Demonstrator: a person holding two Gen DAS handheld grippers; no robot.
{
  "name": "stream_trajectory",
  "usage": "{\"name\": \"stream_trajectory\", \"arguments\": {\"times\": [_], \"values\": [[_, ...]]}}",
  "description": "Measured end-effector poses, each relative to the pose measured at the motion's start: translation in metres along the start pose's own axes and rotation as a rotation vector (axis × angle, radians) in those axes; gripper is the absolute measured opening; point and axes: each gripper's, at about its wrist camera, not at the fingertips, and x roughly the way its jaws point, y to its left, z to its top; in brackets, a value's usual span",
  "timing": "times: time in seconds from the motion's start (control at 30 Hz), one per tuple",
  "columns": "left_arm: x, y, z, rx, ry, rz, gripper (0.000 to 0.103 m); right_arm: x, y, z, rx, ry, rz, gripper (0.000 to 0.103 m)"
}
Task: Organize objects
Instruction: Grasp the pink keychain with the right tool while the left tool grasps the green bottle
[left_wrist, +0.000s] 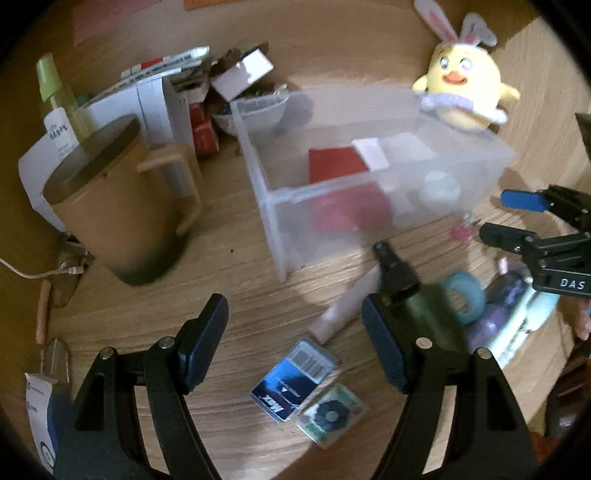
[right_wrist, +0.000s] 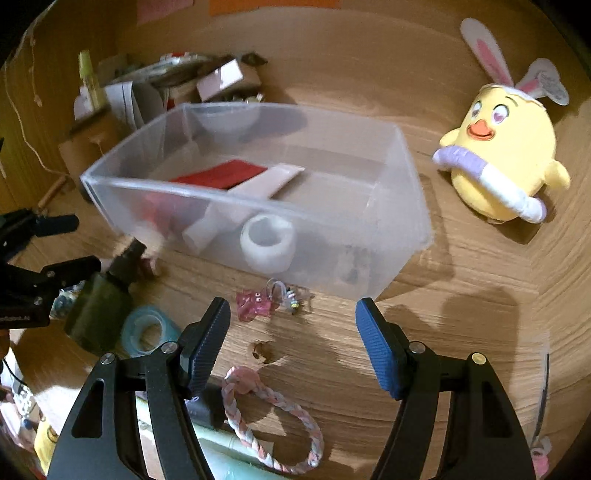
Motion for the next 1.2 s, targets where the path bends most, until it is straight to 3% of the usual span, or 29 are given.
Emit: {"name": "stream_trajectory", "arguments": {"times": [0.37,0.63,0.73,0.97,1.03,1.1,1.2], "values": [[0.016,-0.003,0.006,-0.003,0.032,-0.064,0.075,0.02,0.008,0.0,-0.035,0.037,0.01,0.065],[0.022,-0.006,0.011,-0.008,0.055,-0.124,0.075,0.022,0.009,0.003,-0.025,0.038,0.06,0.032],[0.022,-0.004,0.01,-0.003,0.053,-0.125,0.065,0.022,0.01,0.003,-0.025,0.031,0.056,0.023],[0.023,0.0,0.01,0.024,0.053,-0.099,0.045,0.018,0.014,0.0,-0.037,0.013,0.05,0.019],[0.023,-0.006,0.012,0.049,0.047,-0.109,0.033,0.017,0.014,0.0,-0.031,0.013,0.06,0.019],[0.022,-0.014,0.013,0.089,0.037,-0.107,0.028,0.015,0.014,-0.001,-0.026,0.009,0.07,0.019],[0.02,-0.024,0.012,0.142,0.037,-0.111,0.008,0.011,0.015,-0.003,-0.029,0.001,0.072,0.019]]}}
